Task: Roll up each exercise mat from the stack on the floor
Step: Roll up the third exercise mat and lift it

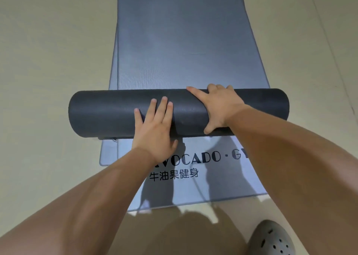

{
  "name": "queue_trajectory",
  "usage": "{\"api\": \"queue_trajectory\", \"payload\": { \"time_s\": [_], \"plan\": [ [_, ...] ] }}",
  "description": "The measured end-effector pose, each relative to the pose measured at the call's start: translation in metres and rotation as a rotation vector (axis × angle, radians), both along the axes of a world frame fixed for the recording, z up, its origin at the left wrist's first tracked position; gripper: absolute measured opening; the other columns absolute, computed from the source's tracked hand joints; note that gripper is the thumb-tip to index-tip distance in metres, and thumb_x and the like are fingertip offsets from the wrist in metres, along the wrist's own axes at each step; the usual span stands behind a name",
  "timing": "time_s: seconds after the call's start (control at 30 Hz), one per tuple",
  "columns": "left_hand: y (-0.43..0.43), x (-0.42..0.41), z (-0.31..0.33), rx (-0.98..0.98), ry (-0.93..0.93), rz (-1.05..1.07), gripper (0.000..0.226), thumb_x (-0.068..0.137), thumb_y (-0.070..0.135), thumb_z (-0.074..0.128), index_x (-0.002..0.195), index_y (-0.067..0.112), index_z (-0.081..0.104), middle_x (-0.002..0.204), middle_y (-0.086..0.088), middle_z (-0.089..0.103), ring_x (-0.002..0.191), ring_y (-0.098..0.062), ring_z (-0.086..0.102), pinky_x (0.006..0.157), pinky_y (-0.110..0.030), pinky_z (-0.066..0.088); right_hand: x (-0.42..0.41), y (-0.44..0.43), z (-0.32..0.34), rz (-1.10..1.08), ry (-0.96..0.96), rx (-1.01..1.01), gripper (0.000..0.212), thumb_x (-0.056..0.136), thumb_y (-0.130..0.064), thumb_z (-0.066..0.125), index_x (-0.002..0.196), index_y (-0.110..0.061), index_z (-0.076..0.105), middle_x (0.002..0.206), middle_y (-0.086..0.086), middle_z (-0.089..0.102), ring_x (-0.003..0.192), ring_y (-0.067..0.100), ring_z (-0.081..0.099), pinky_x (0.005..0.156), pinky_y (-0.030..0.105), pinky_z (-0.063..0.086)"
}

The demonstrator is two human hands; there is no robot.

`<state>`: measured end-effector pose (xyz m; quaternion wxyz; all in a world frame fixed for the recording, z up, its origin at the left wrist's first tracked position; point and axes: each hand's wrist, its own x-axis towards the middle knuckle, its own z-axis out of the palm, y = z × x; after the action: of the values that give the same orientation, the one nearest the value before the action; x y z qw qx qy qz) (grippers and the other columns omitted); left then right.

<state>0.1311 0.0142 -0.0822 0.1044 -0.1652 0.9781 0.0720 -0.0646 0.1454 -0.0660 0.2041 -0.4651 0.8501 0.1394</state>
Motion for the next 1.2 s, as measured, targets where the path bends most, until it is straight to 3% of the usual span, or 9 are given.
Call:
{"api": "queue_trajectory", "payload": {
  "time_s": [0.23,0.33,0.47,0.6,0.67,0.73,0.83,1.03,1.2],
  "plan": [
    [-0.034,0.014,-0.006,0.202,0.163,-0.079,0.099,0.081,0.078,0.044,0.160,0.021,0.028,0.169,0.005,0.018,0.157,-0.021,0.005,0.122,-0.063,-0.001,0.057,0.006,0.007,-0.306,-0.193,0.046,0.145,0.049,-0.067,0.086,0.157,-0.048,-0.008,0.108,0.004,0.044,0.094,0.028,0.052,0.088,0.042,0.048],
    [-0.038,0.015,-0.006,0.220,0.178,-0.042,0.081,0.092,0.071,0.034,0.156,0.022,0.039,0.166,0.006,0.026,0.156,-0.020,0.010,0.122,-0.063,0.001,0.096,0.008,0.005,-0.468,-0.293,0.006,0.143,0.046,-0.068,0.085,0.157,-0.046,-0.004,0.110,0.004,0.048,0.097,0.029,0.057,0.091,0.046,0.054],
    [-0.027,0.026,-0.010,0.172,0.241,0.082,0.069,0.093,0.061,0.052,0.149,0.022,0.050,0.168,-0.002,0.020,0.156,-0.026,0.009,0.121,-0.064,0.007,0.153,0.006,-0.013,-0.675,-0.392,-0.057,0.150,0.044,-0.075,0.085,0.158,-0.043,-0.007,0.127,0.005,0.054,0.114,0.030,0.060,0.091,0.044,0.053],
    [-0.007,0.044,-0.005,0.434,0.257,0.852,0.117,0.065,0.075,0.075,0.158,0.032,0.020,0.169,-0.003,0.007,0.153,-0.031,0.018,0.120,-0.058,0.024,0.159,0.005,-0.020,-0.746,-0.452,-0.123,0.154,0.043,-0.076,0.085,0.156,-0.052,-0.017,0.140,0.006,0.046,0.126,0.032,0.055,0.093,0.044,0.049],
    [0.009,0.045,-0.002,0.880,0.226,1.265,0.131,0.058,0.071,0.084,0.159,0.032,0.011,0.163,-0.002,0.026,0.141,-0.032,0.042,0.109,-0.053,0.043,0.151,0.007,-0.019,-0.702,-0.498,-0.198,0.154,0.041,-0.076,0.085,0.153,-0.059,-0.019,0.147,0.005,0.040,0.135,0.031,0.048,0.103,0.048,0.049],
    [0.020,0.047,-0.008,1.276,0.255,1.442,0.121,0.059,0.060,0.090,0.156,0.029,0.024,0.142,0.004,0.056,0.120,-0.026,0.063,0.097,-0.048,0.056,0.144,0.008,-0.019,-0.676,-0.562,-0.243,0.152,0.042,-0.077,0.086,0.152,-0.062,-0.017,0.144,0.003,0.042,0.133,0.027,0.048,0.106,0.046,0.049],
    [0.015,0.044,-0.019,1.538,0.288,1.428,0.100,0.051,0.045,0.099,0.136,0.018,0.053,0.114,0.001,0.075,0.096,-0.025,0.075,0.078,-0.047,0.063,0.133,0.008,-0.020,-0.702,-0.653,-0.263,0.152,0.040,-0.076,0.087,0.153,-0.062,-0.014,0.138,-0.003,0.052,0.125,0.022,0.056,0.104,0.041,0.051],
    [0.006,0.028,-0.005,1.665,0.331,1.461,0.105,0.041,0.030,0.104,0.132,0.016,0.055,0.113,-0.009,0.076,0.095,-0.035,0.075,0.076,-0.059,0.060,0.119,0.007,-0.011,-0.688,-0.643,-0.322,0.145,0.042,-0.067,0.085,0.158,-0.055,-0.001,0.132,-0.008,0.059,0.119,0.018,0.059,0.101,0.037,0.053],
    [-0.022,-0.011,0.063,1.576,0.373,1.347,0.081,0.067,0.021,0.094,0.132,0.023,0.045,0.113,0.003,0.072,0.088,-0.018,0.075,0.054,-0.032,0.059,0.097,-0.013,0.041,-0.754,-0.623,-0.509,0.140,0.044,-0.068,0.088,0.154,-0.064,0.000,0.137,-0.013,0.056,0.121,0.013,0.058,0.102,0.038,0.052]
  ]
}}
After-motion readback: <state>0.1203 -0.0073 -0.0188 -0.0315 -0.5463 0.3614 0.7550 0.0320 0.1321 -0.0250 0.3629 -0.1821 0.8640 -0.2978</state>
